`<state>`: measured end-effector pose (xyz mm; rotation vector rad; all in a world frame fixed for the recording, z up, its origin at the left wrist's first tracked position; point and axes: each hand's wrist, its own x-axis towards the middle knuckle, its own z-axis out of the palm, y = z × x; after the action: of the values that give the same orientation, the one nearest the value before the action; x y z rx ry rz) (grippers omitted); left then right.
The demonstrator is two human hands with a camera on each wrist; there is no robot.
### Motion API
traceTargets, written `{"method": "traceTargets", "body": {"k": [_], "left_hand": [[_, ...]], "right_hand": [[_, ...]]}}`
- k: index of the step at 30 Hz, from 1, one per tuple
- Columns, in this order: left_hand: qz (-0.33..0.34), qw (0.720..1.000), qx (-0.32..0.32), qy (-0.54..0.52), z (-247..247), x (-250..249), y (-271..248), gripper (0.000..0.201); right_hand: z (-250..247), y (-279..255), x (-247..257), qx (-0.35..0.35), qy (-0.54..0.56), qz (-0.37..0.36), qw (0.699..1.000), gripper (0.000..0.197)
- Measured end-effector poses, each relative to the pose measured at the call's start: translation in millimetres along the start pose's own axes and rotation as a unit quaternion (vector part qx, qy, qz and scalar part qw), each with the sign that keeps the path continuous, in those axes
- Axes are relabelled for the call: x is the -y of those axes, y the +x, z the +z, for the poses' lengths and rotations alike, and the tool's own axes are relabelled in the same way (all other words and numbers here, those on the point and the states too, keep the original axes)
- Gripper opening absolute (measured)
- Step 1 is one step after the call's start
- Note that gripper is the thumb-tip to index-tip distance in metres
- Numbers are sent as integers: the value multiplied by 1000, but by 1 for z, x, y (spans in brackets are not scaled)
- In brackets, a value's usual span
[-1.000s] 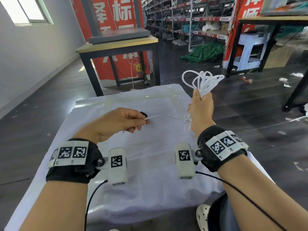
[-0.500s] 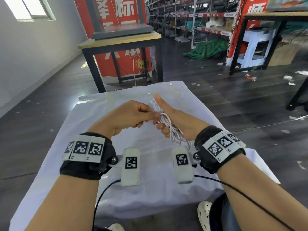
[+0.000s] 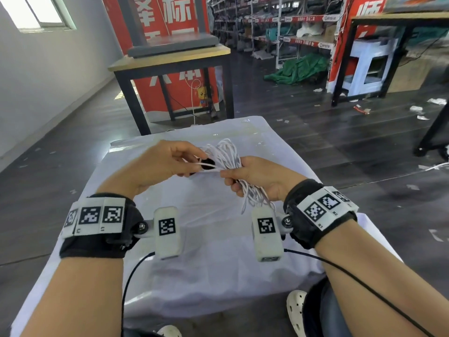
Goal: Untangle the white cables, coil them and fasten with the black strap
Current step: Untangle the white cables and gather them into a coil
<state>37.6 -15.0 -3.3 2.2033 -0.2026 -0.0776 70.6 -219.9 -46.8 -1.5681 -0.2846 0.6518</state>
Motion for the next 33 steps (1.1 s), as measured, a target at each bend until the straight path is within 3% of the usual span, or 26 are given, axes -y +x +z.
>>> {"method": "traceTargets", "body": {"k": [6,11,15,18,23,28,30,33], "left_hand": [[27,987,-155,28,-1,5,3,11],[36,972,-200,115,0,5,3,6],[18,973,-227,-24,4,-4,6,4],[-11,962,-216,-164,9,-12,9,5],[-32,898,-199,-392,23,-19,15,12],[-36,849,-183,-494,27,-16,18,11],[-33,852,-184,-490,28,-14,18,11],[-35,901,-188,-390,25,-9,18,10]], "right_hand": [[3,2,1,6,12,-15,1000,12],[2,1,0,-26,15,-56,998,11],[3,2,0,-51,16,-99,994,11],[4,5,0,-29,20,-130,991,26],[8,-1,1,34,47,-150,987,26],[11,-3,2,41,40,-143,988,18],[13,0,0,28,92,-126,987,9],[12,5,0,-8,106,-125,986,3]]}}
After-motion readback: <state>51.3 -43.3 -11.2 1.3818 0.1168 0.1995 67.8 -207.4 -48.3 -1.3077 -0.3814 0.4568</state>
